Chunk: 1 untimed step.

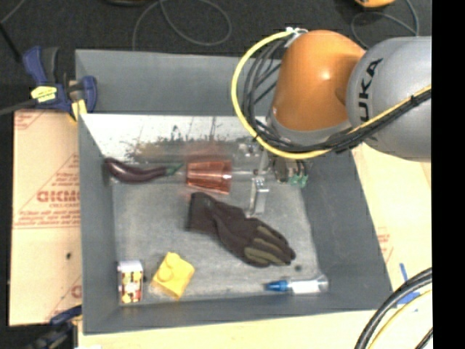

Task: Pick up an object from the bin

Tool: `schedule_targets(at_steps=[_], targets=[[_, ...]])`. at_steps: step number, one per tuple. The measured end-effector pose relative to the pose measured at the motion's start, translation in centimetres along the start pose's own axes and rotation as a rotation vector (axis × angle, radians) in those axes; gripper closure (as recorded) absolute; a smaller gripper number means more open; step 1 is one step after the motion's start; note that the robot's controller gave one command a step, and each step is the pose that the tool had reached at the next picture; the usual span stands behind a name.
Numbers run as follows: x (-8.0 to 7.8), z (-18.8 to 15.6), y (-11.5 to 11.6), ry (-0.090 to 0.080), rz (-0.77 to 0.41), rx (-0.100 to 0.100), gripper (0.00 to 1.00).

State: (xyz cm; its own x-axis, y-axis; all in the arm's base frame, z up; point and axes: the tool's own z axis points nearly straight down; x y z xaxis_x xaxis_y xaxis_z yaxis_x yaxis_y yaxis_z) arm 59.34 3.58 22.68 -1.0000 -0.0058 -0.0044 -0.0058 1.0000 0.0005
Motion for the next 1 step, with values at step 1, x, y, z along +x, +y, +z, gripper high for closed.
schedule_targets(at_steps=[1], targets=[[1.07,5.62,0.02,-0.003,0.011,0.0,0.0]])
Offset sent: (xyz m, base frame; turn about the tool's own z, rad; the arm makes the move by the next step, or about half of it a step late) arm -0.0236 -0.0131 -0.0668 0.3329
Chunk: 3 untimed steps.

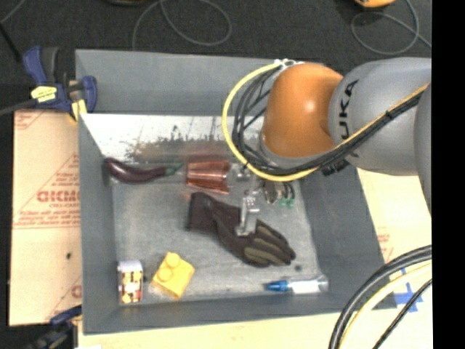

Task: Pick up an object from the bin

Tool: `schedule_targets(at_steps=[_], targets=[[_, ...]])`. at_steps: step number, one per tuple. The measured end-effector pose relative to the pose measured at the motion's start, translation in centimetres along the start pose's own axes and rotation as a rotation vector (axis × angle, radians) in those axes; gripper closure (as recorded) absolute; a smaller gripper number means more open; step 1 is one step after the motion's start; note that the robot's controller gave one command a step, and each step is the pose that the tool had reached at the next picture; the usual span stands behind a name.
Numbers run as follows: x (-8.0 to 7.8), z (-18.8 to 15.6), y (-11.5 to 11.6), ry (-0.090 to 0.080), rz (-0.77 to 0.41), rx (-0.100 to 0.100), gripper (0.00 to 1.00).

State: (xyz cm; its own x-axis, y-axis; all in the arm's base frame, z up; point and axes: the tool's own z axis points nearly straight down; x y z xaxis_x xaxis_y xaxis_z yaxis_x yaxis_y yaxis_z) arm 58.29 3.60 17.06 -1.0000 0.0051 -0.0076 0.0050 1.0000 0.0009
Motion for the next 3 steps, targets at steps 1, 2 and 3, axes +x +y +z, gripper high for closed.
schedule_targets(at_steps=[1,2,3], targets=[[0.7,4.5,-0.4,0.009,0.086,0.001,0.0],[2.4,3.5,0.5,0.001,0.333,0.0,0.0],[3.1,8.7,-0.9,0.001,0.241,0.0,0.0]])
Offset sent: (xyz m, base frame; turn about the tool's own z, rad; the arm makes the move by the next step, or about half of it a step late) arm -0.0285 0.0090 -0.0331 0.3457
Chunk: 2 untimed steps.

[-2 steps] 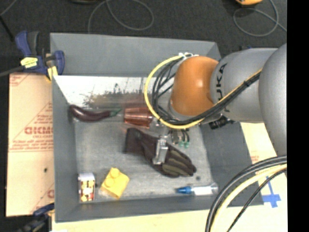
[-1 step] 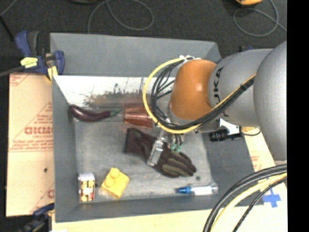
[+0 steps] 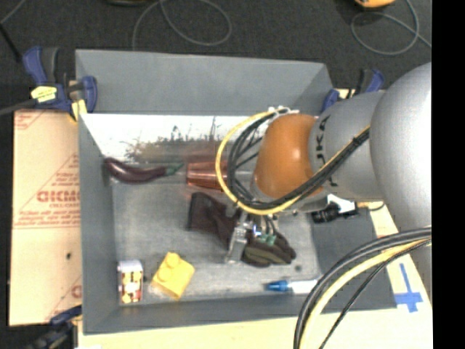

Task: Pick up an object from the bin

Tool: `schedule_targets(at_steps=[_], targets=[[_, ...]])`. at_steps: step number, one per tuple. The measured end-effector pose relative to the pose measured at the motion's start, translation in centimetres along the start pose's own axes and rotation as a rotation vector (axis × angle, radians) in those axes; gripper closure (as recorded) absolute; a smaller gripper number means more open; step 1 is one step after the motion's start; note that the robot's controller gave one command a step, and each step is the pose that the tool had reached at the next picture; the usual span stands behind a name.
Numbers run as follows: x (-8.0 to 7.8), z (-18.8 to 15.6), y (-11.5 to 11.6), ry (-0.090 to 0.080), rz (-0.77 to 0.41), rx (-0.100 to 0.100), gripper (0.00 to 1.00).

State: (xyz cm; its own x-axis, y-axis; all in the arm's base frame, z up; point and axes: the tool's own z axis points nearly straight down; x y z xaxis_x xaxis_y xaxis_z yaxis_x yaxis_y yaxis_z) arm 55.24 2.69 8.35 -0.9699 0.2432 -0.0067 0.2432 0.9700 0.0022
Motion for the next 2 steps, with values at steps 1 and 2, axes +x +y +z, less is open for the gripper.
schedule_targets(at_steps=[1,2], targets=[[-0.1,2.28,-0.2,-0.009,0.154,-0.005,1.0],[0.0,2.06,-0.19,-0.008,0.179,-0.004,1.0]])
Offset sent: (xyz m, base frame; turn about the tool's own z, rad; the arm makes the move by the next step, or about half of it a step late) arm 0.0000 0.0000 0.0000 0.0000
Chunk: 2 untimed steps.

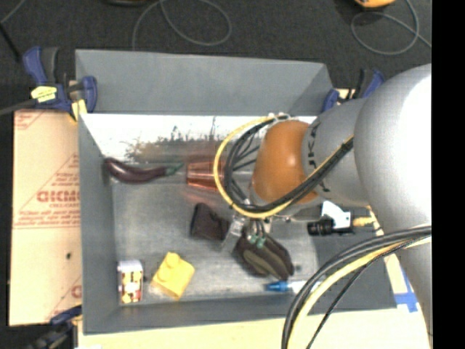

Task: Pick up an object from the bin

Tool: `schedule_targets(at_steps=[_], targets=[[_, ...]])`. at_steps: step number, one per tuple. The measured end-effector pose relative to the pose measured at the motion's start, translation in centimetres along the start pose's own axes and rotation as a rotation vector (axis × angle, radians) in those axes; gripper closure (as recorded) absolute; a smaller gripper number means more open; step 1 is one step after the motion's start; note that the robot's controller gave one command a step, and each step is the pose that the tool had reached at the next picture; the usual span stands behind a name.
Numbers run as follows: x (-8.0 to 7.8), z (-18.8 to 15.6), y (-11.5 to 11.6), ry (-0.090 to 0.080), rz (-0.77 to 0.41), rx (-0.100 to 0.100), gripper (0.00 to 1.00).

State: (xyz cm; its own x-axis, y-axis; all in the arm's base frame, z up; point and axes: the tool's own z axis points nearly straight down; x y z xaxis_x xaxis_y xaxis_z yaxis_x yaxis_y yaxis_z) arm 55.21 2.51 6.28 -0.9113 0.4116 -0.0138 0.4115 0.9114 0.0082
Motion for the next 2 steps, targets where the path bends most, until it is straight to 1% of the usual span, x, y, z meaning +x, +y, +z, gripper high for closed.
schedule_targets(at_steps=[1,2], targets=[[0.1,-0.7,-0.1,0.005,0.013,0.002,1.0],[0.2,-2.6,-0.1,0.008,0.001,0.004,1.0]])
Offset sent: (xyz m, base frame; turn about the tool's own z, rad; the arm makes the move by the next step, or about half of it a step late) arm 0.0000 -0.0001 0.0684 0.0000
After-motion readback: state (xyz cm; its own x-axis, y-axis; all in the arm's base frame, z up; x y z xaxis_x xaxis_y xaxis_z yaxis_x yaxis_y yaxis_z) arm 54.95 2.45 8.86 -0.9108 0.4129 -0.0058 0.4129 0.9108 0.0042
